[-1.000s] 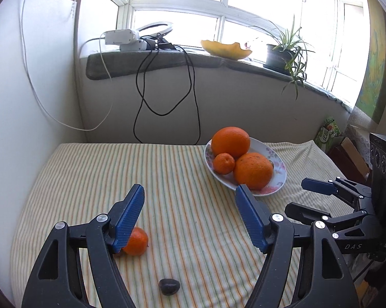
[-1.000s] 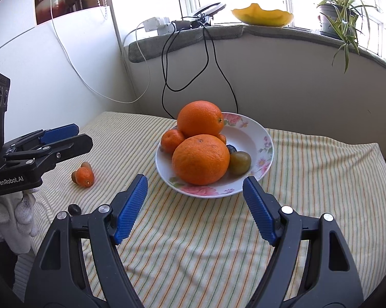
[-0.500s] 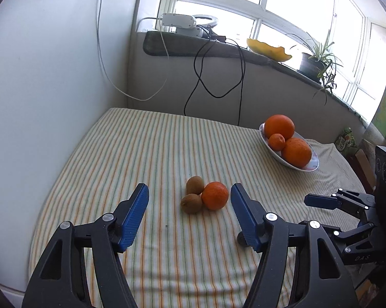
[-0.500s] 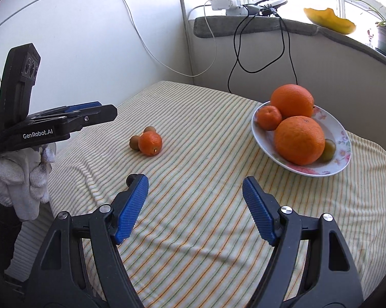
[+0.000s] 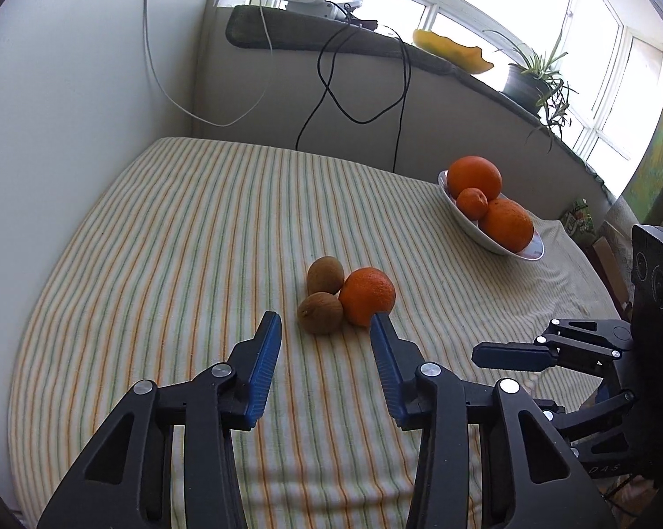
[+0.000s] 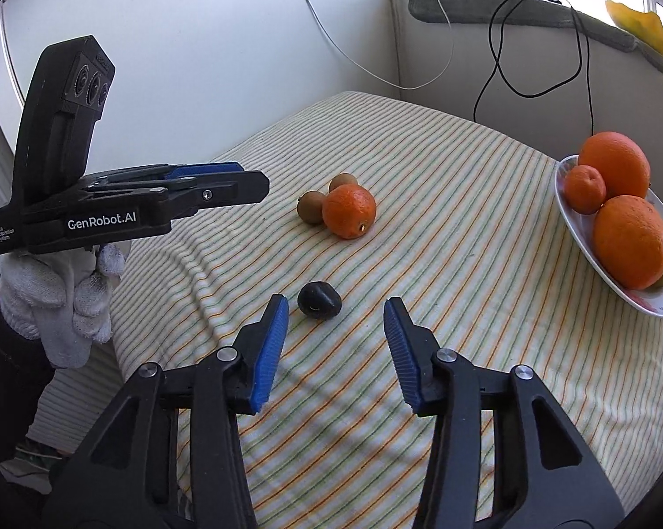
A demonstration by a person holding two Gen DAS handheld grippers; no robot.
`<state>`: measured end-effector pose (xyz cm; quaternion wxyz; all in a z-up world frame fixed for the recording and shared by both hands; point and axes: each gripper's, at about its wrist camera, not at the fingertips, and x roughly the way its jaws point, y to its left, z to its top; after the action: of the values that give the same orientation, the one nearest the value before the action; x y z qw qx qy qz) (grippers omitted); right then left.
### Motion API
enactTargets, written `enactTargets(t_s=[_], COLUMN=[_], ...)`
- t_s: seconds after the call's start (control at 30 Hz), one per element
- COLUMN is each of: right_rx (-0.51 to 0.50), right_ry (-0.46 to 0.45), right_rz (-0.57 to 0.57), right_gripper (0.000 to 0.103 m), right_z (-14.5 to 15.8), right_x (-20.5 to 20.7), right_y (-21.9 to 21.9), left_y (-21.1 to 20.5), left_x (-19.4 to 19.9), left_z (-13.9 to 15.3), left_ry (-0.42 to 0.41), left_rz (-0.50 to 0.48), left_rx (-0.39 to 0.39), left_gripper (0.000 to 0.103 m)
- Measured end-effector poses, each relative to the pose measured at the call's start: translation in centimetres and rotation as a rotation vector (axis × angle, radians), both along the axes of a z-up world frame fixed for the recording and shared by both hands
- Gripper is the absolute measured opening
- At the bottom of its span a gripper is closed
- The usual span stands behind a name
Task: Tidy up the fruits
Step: 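Grasp the brown kiwi with the left gripper while the right gripper grasps the dark plum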
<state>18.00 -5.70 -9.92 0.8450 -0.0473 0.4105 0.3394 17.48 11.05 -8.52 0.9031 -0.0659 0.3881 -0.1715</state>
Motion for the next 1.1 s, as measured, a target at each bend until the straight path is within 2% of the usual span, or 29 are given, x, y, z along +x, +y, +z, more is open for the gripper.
enactTargets(t_s=[0.57,0.73,0.87,1.1], right_rx=[-0.032,-0.042,-0.033,-0.021], right_ry=[0.012,0.011,0.011,0.015], right_rz=[0.022,0.03,0.027,0.025], right_gripper=[0.034,0.027,0.027,0.026], right_z=[-1.7,-2.2,-2.3,-2.3], right_x=[1.6,1.6,1.5,1.3], right_y=[2.4,3.0,3.0,2.8], left_y=[-0.4,-0.4,-0.6,-0.8], left_x=[2.0,2.5,2.4,2.1], left_z=[-1.8,-1.8,-1.8,-2.1], left_ry=[0.04,0.043,0.038,0.042], left_rz=[-0.025,-0.028,-0.041,-0.056], left_rx=[0.049,0.036,0.038,0.052], left_gripper=[0.037,0.033,0.026,0.024])
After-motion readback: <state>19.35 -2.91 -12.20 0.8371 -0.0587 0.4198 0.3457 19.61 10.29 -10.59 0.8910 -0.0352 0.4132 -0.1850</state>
